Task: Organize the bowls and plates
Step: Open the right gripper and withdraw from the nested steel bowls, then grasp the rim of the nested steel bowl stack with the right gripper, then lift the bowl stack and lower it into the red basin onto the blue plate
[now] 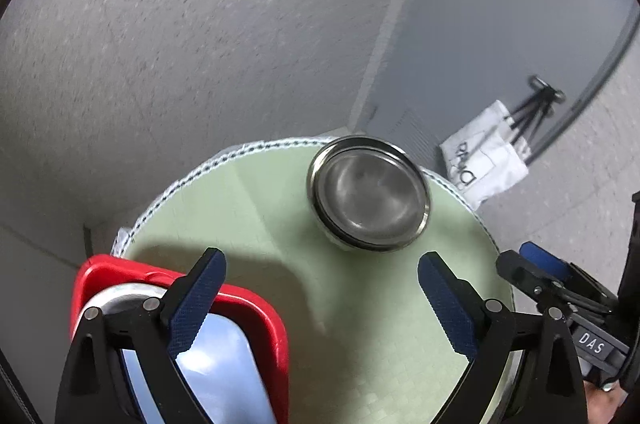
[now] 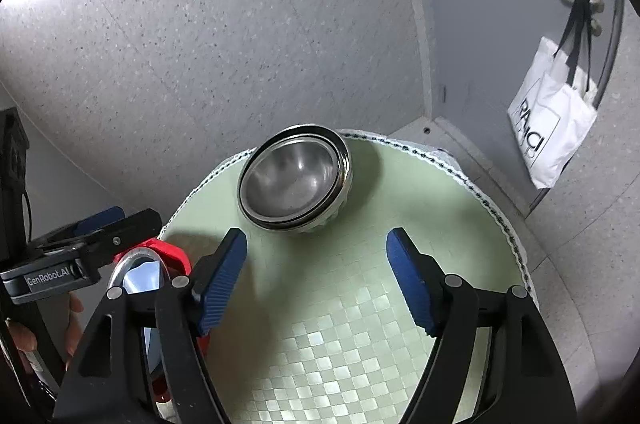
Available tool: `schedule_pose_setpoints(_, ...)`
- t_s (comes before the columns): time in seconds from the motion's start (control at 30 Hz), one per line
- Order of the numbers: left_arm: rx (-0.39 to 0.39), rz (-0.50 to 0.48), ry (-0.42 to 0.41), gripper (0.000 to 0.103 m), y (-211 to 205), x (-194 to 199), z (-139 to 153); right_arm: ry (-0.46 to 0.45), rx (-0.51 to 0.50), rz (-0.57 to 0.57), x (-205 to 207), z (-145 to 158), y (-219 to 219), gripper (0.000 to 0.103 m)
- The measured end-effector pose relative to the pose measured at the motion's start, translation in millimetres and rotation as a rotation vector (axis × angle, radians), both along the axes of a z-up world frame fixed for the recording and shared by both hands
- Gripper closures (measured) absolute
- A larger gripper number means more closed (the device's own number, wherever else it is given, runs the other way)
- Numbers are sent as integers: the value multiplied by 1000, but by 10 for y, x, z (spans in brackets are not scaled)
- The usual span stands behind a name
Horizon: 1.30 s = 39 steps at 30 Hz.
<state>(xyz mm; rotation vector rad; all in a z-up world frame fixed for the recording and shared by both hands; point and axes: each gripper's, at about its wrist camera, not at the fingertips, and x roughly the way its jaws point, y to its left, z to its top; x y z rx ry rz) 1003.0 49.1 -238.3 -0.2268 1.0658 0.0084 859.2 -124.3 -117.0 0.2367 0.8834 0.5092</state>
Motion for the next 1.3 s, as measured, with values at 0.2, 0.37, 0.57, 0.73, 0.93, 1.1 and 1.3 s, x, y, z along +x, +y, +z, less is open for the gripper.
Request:
schedule_pose_setpoints(0.2,-32,98,79,9,-9,310,-234,63,11,68,481,-211,40,29)
schedule_pose_setpoints(0.37,-37,157,147,9,-94,630,-469,126,31,117,857,-460,93,29)
schedule_pose_setpoints(0.57,-23,204,223,12,-114,971,-772,212,68,145,1247,-781,156,29)
schedule_pose_setpoints(0.73,-28,209,271,29,-226,1176,-1038,271,89,172,1404,-1007,228,29)
schedule_pose_setpoints(0.93,-52,177,269,58,-346,1333,-1092,302,113,197,1469,-1086,307,35)
schedule_pose_setpoints(1.1,-28,163,253,67,-427,1368,-1049,313,149,229,1455,-1038,351,59)
schedule_pose_setpoints(1.3,-21,143,242,69,-502,1262,-1019,300,135,186,1330,-1026,302,68)
